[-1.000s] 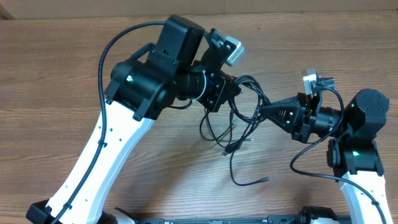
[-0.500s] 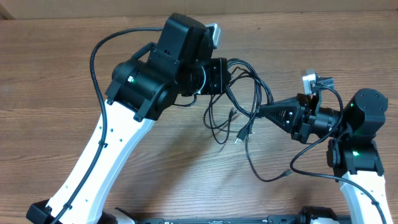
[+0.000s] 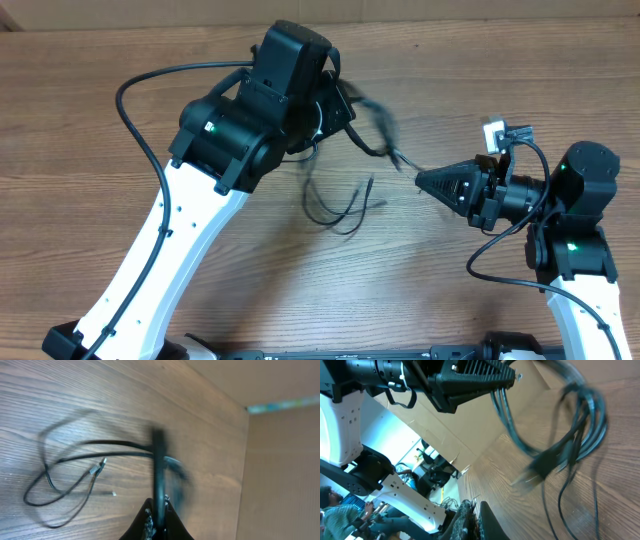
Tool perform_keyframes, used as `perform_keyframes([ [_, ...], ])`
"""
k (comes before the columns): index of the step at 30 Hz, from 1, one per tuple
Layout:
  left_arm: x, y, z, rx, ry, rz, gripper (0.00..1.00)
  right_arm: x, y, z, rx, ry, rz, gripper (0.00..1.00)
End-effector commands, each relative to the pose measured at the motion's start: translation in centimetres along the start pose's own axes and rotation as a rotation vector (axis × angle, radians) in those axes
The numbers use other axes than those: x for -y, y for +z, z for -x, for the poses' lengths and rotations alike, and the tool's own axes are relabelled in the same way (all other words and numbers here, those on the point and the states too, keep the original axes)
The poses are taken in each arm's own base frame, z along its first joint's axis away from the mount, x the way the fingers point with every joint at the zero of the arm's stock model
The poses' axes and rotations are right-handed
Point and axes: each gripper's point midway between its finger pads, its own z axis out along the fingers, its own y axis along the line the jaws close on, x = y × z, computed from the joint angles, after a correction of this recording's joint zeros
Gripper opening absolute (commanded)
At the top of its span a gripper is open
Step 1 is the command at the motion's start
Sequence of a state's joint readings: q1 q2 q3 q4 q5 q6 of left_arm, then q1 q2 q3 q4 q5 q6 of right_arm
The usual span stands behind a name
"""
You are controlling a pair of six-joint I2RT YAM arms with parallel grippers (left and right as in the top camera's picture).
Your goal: Untangle cables
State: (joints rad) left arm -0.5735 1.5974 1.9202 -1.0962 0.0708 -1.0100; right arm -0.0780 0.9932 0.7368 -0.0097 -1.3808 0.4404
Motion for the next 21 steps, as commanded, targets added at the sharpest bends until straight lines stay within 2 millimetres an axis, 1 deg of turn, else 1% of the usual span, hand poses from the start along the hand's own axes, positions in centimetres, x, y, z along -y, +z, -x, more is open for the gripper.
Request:
perform_keyframes([
  [1,-0.2,-0.6,2.1,0.096,-0.062,0.019,0.04,-0.4,-0.1,0.2,-0.003,-0.016,0.010,0.04],
  [5,0.3,-0.6,1.5,0.061,0.096,-0.001,0.04,-0.4,-0.1,0.2,-0.001,-0.016,0.007,0.05],
  [6,0.6,-0.6,1.1,0.039,0.159,-0.018,0.04,-0.4,-0.1,0.2,-0.001,-0.016,0.006,0.06],
  [7,0.9,-0.6,0.7,0.017,0.225,-0.035,0.04,-0.3,-0.1,0.2,0.000,-0.016,0.005,0.10],
  [8,1.2,-0.6,0.2,-0.007,0.294,-0.056,0.04,-0.3,-0.1,0.3,0.001,-0.016,0.003,0.16],
  [10,2.0,-0.7,-1.1,-0.067,0.452,-0.122,0.04,-0.2,-0.1,0.3,0.006,-0.016,-0.005,0.35],
  [11,2.5,-0.9,-2.0,-0.104,0.543,-0.171,0.04,-0.1,-0.1,0.4,0.008,-0.016,-0.010,0.42],
  [12,3.0,-1.1,-3.0,-0.141,0.632,-0.225,0.04,0.0,-0.1,0.5,0.012,-0.016,-0.017,0.48],
  [14,3.8,-1.8,-5.0,-0.214,0.795,-0.338,0.04,0.3,-0.1,0.6,0.022,-0.017,-0.034,0.56],
  [16,4.1,-2.5,-6.6,-0.266,0.915,-0.427,0.04,0.6,-0.1,0.8,0.031,-0.023,-0.050,0.60],
  [18,3.7,-3.0,-7.8,-0.305,1.013,-0.476,0.04,0.6,-0.1,0.8,0.030,-0.053,-0.049,0.60],
  [21,3.0,-3.1,-8.3,-0.328,1.072,-0.477,0.04,0.6,-0.1,0.8,0.030,-0.062,-0.050,0.61],
])
